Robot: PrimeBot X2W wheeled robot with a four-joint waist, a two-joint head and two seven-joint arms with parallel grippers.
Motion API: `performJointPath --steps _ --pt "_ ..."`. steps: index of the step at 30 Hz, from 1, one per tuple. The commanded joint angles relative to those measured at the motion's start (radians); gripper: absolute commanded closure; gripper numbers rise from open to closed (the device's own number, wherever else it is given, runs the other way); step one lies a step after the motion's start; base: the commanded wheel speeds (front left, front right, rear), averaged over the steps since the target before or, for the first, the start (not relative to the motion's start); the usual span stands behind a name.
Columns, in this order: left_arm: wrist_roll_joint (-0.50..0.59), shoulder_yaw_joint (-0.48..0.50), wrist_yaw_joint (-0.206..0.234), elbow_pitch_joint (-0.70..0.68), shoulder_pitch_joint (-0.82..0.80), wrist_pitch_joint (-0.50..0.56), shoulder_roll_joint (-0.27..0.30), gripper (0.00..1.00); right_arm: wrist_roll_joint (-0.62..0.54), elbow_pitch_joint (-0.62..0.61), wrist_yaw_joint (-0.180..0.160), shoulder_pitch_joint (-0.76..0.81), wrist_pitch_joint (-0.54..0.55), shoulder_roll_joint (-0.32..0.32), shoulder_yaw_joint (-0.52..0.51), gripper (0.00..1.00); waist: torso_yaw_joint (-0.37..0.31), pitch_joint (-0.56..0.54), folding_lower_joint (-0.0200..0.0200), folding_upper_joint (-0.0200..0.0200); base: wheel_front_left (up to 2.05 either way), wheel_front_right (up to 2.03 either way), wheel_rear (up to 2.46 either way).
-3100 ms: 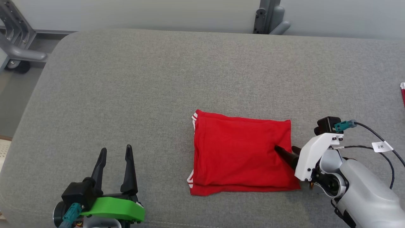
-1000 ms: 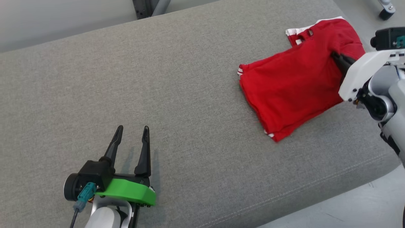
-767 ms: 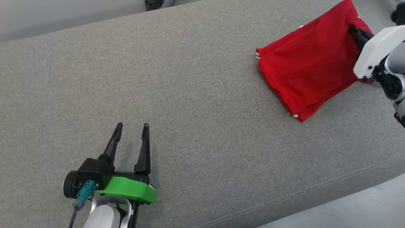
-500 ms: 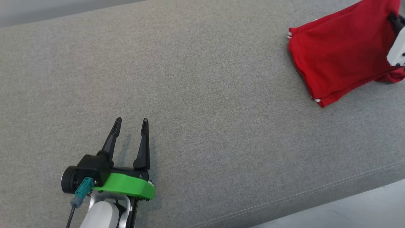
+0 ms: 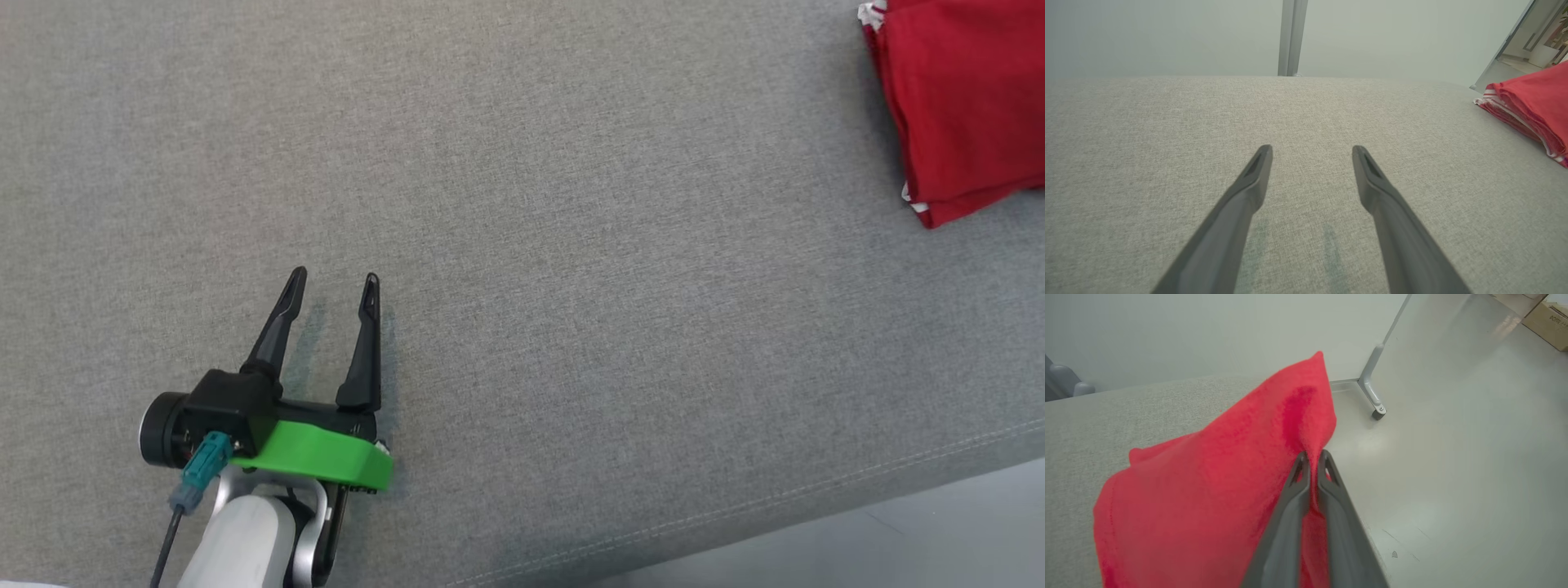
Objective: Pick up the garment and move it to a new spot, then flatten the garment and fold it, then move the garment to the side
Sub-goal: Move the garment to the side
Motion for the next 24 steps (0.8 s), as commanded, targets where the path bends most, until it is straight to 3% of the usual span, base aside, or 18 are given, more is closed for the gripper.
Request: performJointPath --steps 1,6,13,15,16,24 --pt "0.016 -0.001 0.003 -0.010 -0.022 0.006 0.013 0.00 -0.019 0.040 -0.002 -0.019 -0.025 0.002 -0.015 1.00 0.021 0.034 -0.0001 0.0117 0.00 0.00 0.00" --pt "0.023 -0.005 0.008 -0.033 -0.027 0.026 0.031 0.00 -0.062 0.146 -0.002 -0.048 -0.096 0.009 -0.062 1.00 0.050 0.077 -0.0001 0.0117 0.00 0.00 0.00" --pt "0.030 -0.005 0.018 -0.070 -0.018 0.047 0.054 0.00 -0.147 0.176 -0.002 -0.058 -0.172 -0.007 -0.117 0.97 0.069 0.117 -0.0001 0.0117 0.00 0.00 0.00" --pt "0.031 -0.005 0.020 -0.078 -0.016 0.051 0.059 0.00 -0.184 0.177 -0.002 -0.039 -0.177 -0.020 -0.137 0.40 0.071 0.122 -0.0001 0.0117 0.00 0.00 0.00" --pt "0.031 -0.005 0.021 -0.081 -0.015 0.051 0.062 0.00 -0.204 0.177 -0.002 -0.034 -0.180 -0.026 -0.150 0.00 0.071 0.124 -0.0001 0.0117 0.00 0.00 0.00" --pt "0.032 -0.007 0.031 -0.095 -0.002 0.059 0.071 0.00 -0.340 0.177 -0.002 -0.007 -0.168 -0.013 -0.284 0.00 0.064 0.124 -0.0001 0.0117 0.00 0.00 0.00"
